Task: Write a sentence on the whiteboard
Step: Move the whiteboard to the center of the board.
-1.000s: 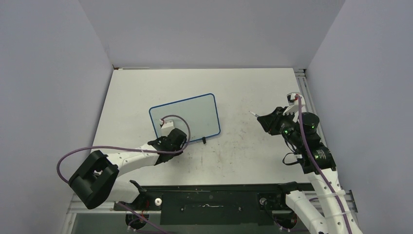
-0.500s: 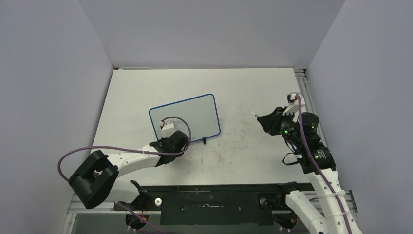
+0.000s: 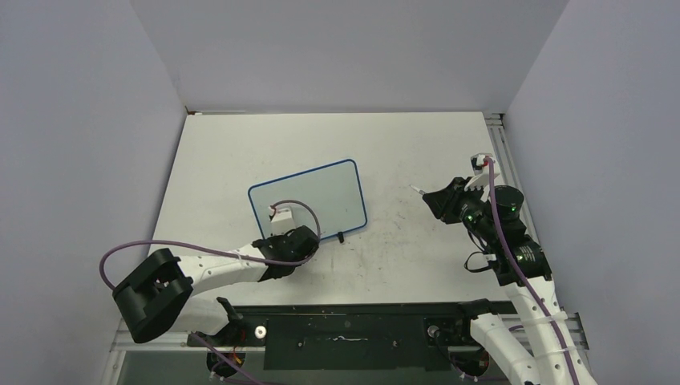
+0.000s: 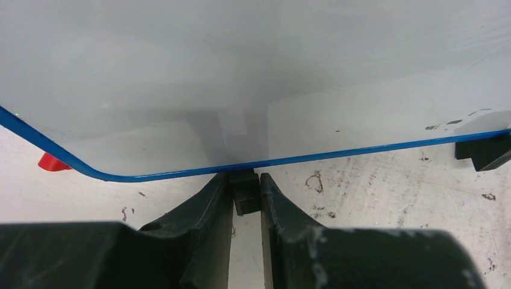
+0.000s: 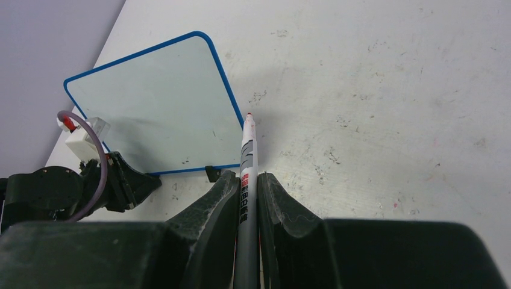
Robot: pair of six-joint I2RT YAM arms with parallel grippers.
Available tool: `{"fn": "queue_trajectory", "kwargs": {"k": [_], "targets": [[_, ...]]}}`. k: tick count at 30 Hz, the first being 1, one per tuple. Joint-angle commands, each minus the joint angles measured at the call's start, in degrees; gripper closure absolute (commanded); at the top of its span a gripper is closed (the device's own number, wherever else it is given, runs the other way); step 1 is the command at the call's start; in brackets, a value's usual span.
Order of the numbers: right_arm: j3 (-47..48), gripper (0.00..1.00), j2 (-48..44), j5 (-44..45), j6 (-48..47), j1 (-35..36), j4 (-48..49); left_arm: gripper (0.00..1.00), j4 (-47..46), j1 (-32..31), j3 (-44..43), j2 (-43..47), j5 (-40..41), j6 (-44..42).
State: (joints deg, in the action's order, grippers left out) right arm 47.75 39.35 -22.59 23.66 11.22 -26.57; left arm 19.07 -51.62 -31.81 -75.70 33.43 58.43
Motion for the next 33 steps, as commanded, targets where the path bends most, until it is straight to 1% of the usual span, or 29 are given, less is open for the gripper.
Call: {"fn": "queue_trajectory", "kwargs": {"k": [1,5,13,21,28,29,30,33], "targets": [[-0.4,0.95,-0.5,-0.6,0.2,-0.2,3.2,1.00,1.7,-3.3,-1.3,0.6,0.0,3.4],[-0.5,0.95,-0.6,-0.6,0.1,-0.2,3.1,1.00,2.3,-4.8,-1.3,0.8,0.3,4.6],[-0.7,0.95,-0.5,-0.5,0.4,-0.3,3.3,1.00,4.2,-11.1,-1.9,0.3,0.9,9.5],[-1.0,0.95,-0.6,-0.7,0.8,-0.3,3.5,1.00,5.1,-16.0,-4.4,-2.5,1.5,13.0],[-1.0,0.95,-0.9,-0.7,0.7,-0.2,3.3,1.00,6.1,-16.9,-5.8,-4.0,1.4,13.5],[-1.0,0.95,-1.0,-0.6,0.6,-0.3,3.2,0.99,6.2,-16.9,-5.8,-3.9,1.3,13.5],[-0.9,0.95,-1.0,-0.5,0.6,-0.2,3.1,0.95,6.4,-17.0,-5.8,-3.6,1.3,13.5],[-0.9,0.95,-1.1,-0.5,0.7,-0.3,3.0,0.78,7.2,-17.3,-5.9,-2.4,1.6,13.8]]}}
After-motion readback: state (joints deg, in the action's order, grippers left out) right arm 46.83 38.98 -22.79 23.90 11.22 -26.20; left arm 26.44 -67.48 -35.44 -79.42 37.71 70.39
